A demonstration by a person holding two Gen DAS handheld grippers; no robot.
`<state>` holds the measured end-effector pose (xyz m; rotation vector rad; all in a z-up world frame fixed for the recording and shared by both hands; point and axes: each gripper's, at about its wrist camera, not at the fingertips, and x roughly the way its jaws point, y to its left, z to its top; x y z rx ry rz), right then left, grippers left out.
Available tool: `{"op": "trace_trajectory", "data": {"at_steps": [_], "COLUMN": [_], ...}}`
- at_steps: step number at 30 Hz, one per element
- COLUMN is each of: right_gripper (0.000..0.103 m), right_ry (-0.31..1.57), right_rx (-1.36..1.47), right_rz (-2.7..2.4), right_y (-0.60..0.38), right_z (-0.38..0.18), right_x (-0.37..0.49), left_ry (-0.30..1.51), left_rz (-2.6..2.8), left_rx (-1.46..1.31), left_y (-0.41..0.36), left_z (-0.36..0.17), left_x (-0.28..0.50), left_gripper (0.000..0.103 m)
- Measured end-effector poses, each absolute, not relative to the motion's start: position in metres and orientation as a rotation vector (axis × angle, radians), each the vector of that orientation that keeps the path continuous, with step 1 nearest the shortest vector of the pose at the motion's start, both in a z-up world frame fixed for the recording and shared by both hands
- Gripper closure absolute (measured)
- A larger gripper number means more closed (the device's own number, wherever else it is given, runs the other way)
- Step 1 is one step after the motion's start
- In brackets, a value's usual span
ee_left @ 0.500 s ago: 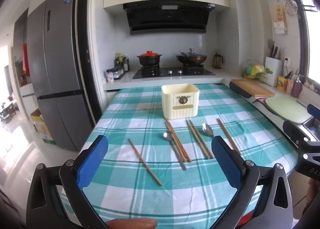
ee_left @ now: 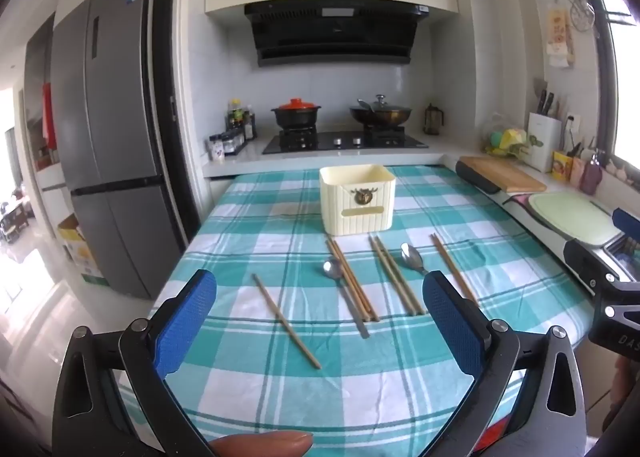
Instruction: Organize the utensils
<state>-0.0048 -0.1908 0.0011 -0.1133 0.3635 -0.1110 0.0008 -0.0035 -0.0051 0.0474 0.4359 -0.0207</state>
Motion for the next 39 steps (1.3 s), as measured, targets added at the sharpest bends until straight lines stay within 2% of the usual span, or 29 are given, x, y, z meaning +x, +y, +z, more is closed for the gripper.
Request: {"op": "trace_trajectory", "data": {"at_steps": [39], "right_gripper": [0.0], "right_ry": [0.379], "right_rx": [-0.091], "right_rz": [-0.127], "right_y": [-0.203], "right_z": [-0.004], "right_x": [-0.006], "left_ry": [0.465], "left_rz": [-0.033], "left_rx": [0.054], "left_y": [-0.007], "left_z": [-0.008], "left_x": [0.009], "left_gripper": [0.0]}}
